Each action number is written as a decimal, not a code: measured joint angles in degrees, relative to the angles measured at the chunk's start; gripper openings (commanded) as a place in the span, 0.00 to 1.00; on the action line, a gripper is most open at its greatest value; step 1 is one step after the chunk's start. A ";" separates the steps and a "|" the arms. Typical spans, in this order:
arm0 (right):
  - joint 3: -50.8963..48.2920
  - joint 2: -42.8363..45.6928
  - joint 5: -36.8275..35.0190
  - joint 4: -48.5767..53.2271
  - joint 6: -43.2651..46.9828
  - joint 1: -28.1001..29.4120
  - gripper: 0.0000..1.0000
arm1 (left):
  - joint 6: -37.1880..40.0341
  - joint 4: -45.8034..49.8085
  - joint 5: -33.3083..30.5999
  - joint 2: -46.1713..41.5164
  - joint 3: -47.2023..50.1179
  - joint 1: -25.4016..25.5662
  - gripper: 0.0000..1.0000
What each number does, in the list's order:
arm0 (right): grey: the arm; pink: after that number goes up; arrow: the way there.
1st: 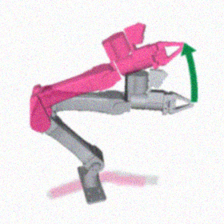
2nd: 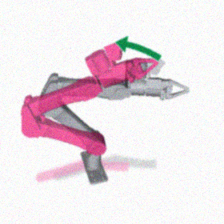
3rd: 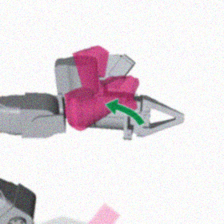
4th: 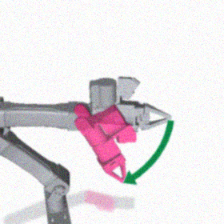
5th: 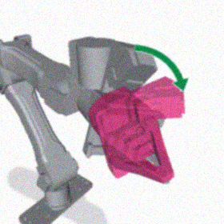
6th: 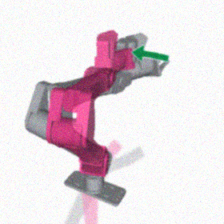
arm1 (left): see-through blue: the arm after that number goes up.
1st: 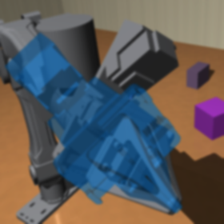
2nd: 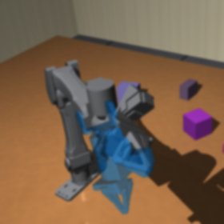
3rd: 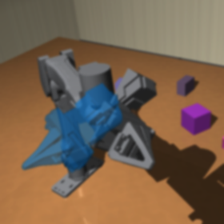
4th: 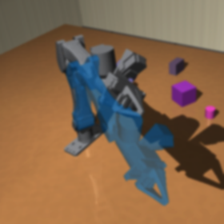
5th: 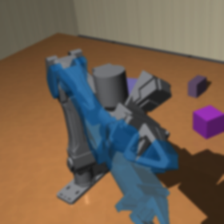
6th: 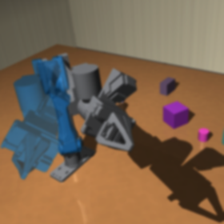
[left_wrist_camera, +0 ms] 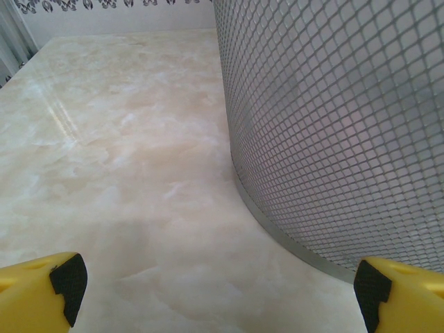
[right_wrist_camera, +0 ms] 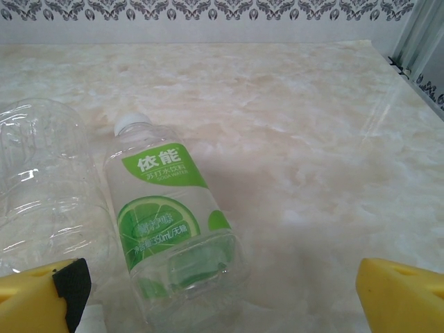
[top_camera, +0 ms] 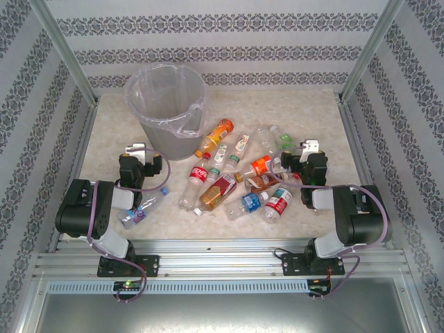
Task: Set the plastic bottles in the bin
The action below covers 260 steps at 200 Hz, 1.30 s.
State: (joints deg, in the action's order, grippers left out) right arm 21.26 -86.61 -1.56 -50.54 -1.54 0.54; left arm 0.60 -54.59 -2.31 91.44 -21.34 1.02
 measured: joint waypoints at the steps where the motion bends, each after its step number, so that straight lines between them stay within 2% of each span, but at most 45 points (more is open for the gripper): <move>1: 0.00 0.07 -0.02 0.00 0.00 0.00 0.98 | -0.02 -0.11 -0.07 0.00 0.04 0.00 1.00; 40: -0.04 5.31 -2.10 2.78 0.00 0.11 0.98 | -0.76 0.44 -1.60 -2.25 1.55 0.00 1.00; 94: 3.78 21.18 -7.48 19.69 -1.20 2.73 0.98 | -1.99 11.63 -4.39 -13.81 -1.29 0.00 1.00; 133: 14.43 27.50 -10.21 39.67 -7.26 5.57 0.98 | -6.38 33.59 -7.89 -23.12 -11.26 0.20 1.00; 184: 17.22 34.42 -11.96 54.82 -15.47 15.56 0.98 | -17.51 61.86 -12.00 -29.27 -21.18 5.22 1.00; 229: 18.40 36.02 -9.40 63.30 -21.31 19.26 0.98 | -29.29 87.95 -12.11 -29.70 -26.97 9.01 1.00; 260: 18.53 36.37 -5.07 66.97 -24.06 19.61 0.98 | -35.54 101.44 -9.42 -30.23 -27.69 9.90 1.00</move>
State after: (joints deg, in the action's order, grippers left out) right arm 39.79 -50.24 -6.63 16.43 -25.61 20.14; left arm -34.94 46.85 -11.73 61.21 -49.04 10.92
